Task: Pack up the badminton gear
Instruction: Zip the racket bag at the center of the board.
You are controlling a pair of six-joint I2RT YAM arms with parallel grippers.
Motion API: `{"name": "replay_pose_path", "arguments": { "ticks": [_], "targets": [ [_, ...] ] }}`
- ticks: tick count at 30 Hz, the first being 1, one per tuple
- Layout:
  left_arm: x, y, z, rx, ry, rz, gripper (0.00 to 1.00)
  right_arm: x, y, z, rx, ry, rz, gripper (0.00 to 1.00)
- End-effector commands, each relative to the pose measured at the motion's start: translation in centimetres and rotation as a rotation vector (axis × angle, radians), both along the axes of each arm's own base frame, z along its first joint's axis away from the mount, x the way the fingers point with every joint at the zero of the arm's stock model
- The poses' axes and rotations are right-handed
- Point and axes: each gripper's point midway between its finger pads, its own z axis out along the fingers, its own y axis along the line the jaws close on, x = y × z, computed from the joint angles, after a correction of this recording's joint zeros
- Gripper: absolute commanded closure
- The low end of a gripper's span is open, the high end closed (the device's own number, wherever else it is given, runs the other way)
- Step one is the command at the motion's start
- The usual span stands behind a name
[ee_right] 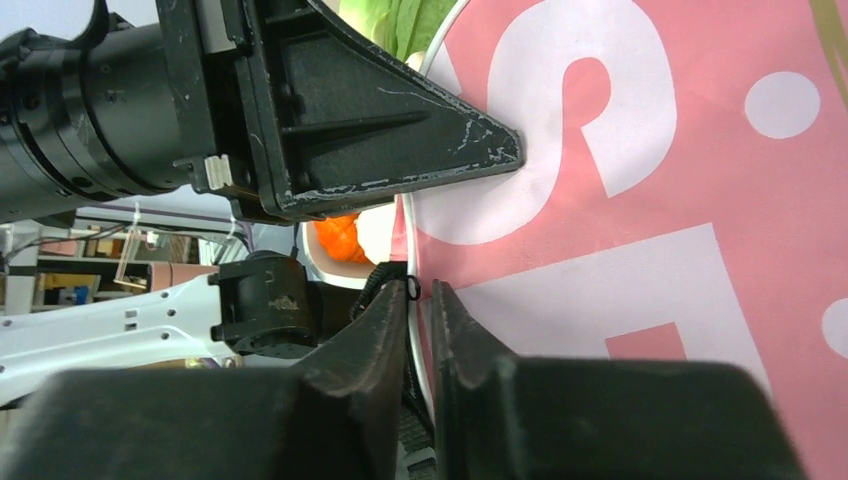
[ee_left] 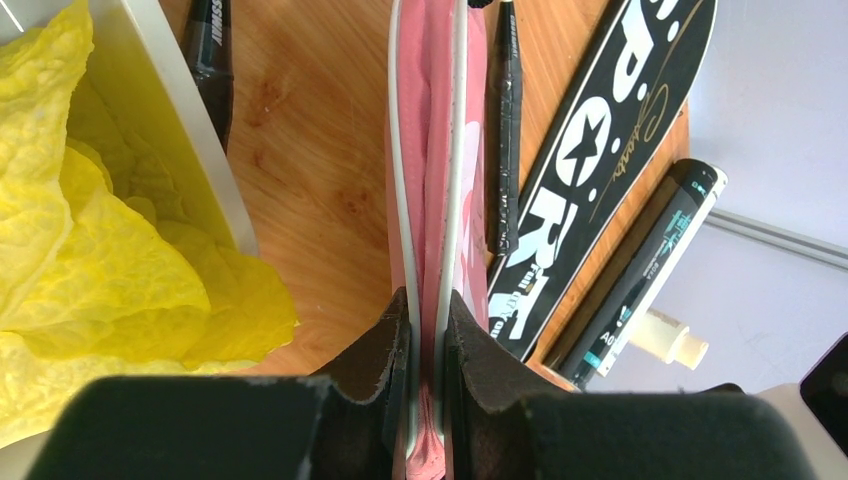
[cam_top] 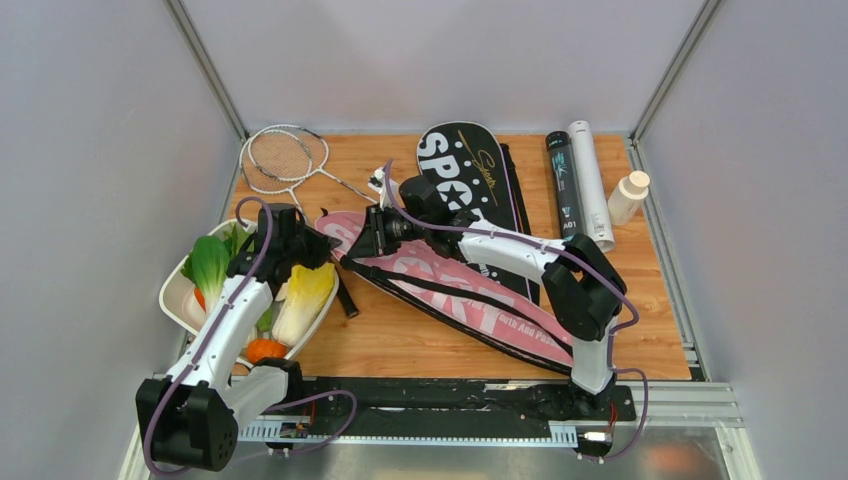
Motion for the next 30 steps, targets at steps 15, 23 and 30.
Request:
{"name": "replay_pose_path", "arguments": {
  "ticks": [15,23,30],
  "targets": [
    [1.6,-0.3,1.9,-0.006,-0.099,-0.011,1.00,-1.1,-5.4,0.6,-0.043,-0.141,-0.128,1.00],
    [1.7,-0.1,3.0,0.010,-0.138,-0.008,1.00,-0.3,-10.1,-0.6,-0.133,-0.171,-0.312,1.00],
    [1.8,-1.3,4.1,-0.026,-0.213,-0.077,1.00,-1.1,-9.2,4.1,-0.017,-0.235,-0.217,0.89]
  ]
}}
